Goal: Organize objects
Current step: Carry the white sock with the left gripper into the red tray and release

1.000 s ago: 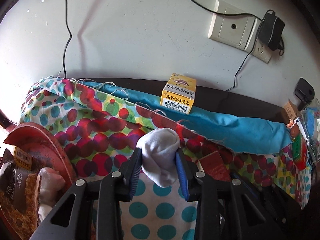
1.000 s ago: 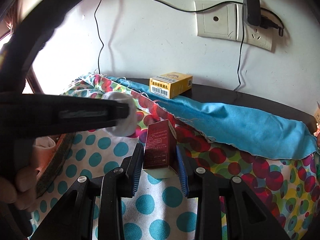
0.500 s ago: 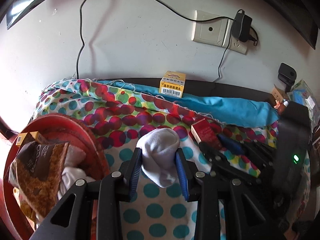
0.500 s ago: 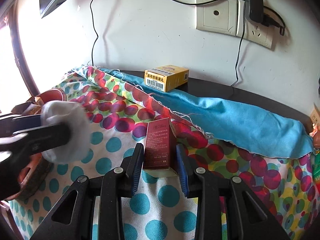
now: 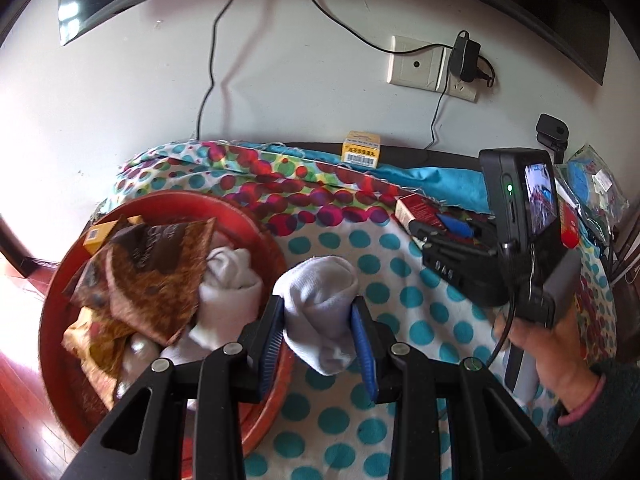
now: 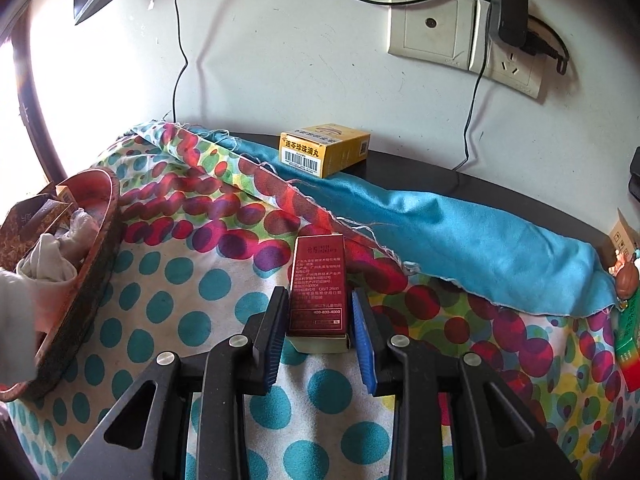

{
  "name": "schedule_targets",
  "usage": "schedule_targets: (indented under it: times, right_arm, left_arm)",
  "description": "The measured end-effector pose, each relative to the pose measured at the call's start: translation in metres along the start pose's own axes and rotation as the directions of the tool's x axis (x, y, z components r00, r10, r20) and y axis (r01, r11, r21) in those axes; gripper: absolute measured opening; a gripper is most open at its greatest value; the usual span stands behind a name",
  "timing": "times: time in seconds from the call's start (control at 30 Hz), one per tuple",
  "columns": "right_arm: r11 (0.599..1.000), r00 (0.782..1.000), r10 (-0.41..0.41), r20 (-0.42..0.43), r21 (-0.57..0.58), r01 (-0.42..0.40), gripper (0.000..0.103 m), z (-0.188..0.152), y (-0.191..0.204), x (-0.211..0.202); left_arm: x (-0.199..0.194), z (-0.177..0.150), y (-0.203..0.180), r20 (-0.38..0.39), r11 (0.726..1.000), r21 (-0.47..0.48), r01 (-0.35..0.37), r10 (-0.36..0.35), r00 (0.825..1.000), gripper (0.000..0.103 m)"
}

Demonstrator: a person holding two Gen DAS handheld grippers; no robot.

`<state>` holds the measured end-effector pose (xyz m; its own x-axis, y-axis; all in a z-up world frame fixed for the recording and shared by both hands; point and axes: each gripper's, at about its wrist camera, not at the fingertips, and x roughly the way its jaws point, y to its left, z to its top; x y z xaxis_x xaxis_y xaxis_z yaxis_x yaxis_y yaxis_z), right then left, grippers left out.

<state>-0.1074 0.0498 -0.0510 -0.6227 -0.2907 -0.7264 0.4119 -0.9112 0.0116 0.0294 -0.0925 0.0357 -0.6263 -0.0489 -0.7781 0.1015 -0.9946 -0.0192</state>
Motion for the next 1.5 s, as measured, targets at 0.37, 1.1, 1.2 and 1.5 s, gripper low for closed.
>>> schedule_targets:
  times: [0.37, 1.1, 1.2, 1.5]
  right_arm:
    - [0.999, 0.999, -0.039, -0.012, -0.02, 0.039, 0.028, 0.006, 0.003, 0.001]
    - [0.992, 0.994, -0.1, -0.037, -0.082, 0.097, 0.028, 0.005, 0.014, 0.007]
    - [0.989, 0.994, -0.107, 0.001, -0.098, 0.107, 0.027, 0.004, 0.018, 0.0]
    - [0.979, 0.991, -0.129, 0.023, -0.159, 0.131, 0.027, 0.003, 0.032, -0.004]
  left_arm:
    - [-0.031, -0.024, 0.054, -0.001, 0.994, -0.067, -0.084, 0.084, 0.996, 0.034]
    - [-0.018, -0.064, 0.141, -0.07, 0.956, -0.228, -0.184, 0.172, 0.983, 0.034]
    - [-0.016, -0.064, 0.144, -0.061, 0.954, -0.243, -0.178, 0.168, 0.984, 0.034]
    - [-0.014, -0.067, 0.146, -0.035, 0.955, -0.241, -0.171, 0.167, 0.985, 0.037]
